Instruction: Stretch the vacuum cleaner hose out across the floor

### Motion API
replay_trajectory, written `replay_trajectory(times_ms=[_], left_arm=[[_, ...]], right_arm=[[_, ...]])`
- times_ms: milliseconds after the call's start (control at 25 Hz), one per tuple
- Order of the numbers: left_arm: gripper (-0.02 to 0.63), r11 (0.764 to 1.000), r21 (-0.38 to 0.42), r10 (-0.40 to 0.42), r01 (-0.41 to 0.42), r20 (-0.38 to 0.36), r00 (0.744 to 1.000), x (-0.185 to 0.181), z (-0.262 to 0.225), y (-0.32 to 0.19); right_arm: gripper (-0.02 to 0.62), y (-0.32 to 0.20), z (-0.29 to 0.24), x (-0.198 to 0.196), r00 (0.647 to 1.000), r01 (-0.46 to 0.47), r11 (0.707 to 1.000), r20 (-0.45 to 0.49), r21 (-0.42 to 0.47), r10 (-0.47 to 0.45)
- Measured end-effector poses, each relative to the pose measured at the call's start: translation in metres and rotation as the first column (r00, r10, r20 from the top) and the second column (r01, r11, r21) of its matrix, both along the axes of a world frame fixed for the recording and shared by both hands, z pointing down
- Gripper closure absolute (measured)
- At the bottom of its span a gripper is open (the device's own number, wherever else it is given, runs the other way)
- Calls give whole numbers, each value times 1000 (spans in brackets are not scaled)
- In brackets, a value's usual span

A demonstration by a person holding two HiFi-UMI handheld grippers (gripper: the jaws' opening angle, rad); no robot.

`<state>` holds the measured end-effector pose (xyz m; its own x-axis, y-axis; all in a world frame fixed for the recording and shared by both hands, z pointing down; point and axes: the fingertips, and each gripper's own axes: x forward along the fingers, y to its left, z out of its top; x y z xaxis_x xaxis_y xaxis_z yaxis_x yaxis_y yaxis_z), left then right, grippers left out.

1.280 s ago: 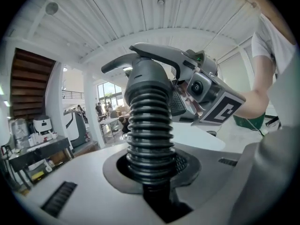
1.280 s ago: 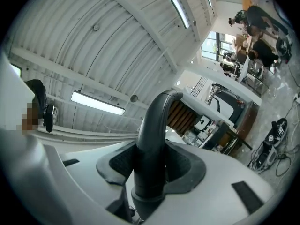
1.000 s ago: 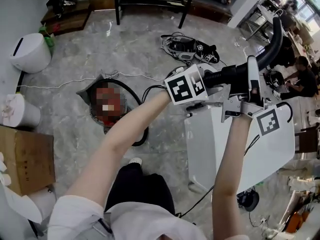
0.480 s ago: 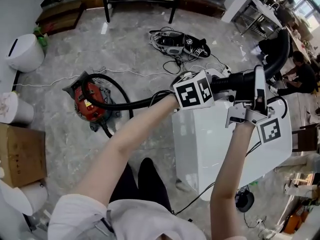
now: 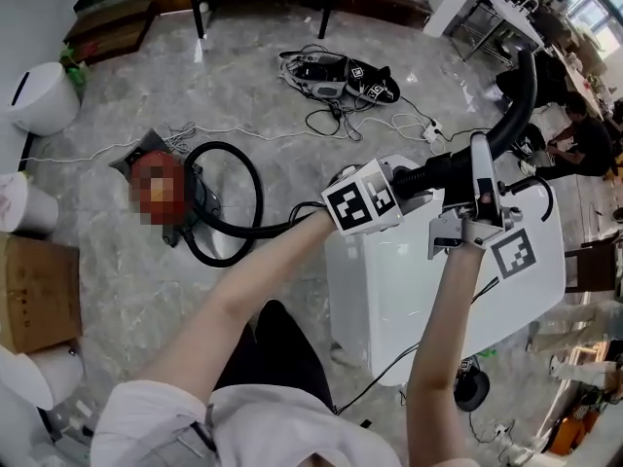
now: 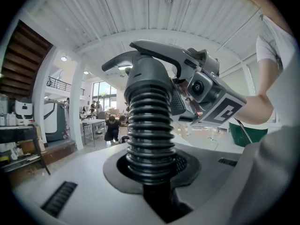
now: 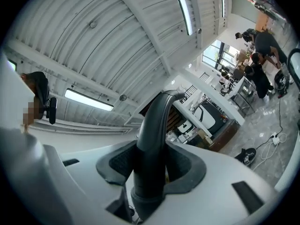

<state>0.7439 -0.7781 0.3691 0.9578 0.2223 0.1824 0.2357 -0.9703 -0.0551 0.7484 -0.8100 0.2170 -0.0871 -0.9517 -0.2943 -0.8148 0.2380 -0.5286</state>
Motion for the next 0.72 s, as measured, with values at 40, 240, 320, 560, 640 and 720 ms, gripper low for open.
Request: replay_trajectory(times_ms=[40,240,320,560,640,720], left_arm=[[509,1000,-6,-14,14,10,1000,-5,7,0],[509,996,-56,-73,76,51,996,-31,38,7],[509,992,-75,-97,101,62,993,-43,50,12],[509,977,-163,-119,136,107,987,-72,95,42],[509,972,-189,-121,143,121,985,-82,106,58],[509,964,-222,-116,144,138,984,-92,120,78]], right_arm=[[417,-2,7,-5,1000,21,1000,8,-10,-21],[417,-5,40,-31,993,114,991,37,-65,-111],[417,-5,52,-45,989,147,986,36,-82,-145],[416,8,91,-81,975,221,962,42,-163,-217],[416,18,110,-92,970,243,948,52,-208,-237],[416,30,126,-106,964,265,930,39,-256,-264]])
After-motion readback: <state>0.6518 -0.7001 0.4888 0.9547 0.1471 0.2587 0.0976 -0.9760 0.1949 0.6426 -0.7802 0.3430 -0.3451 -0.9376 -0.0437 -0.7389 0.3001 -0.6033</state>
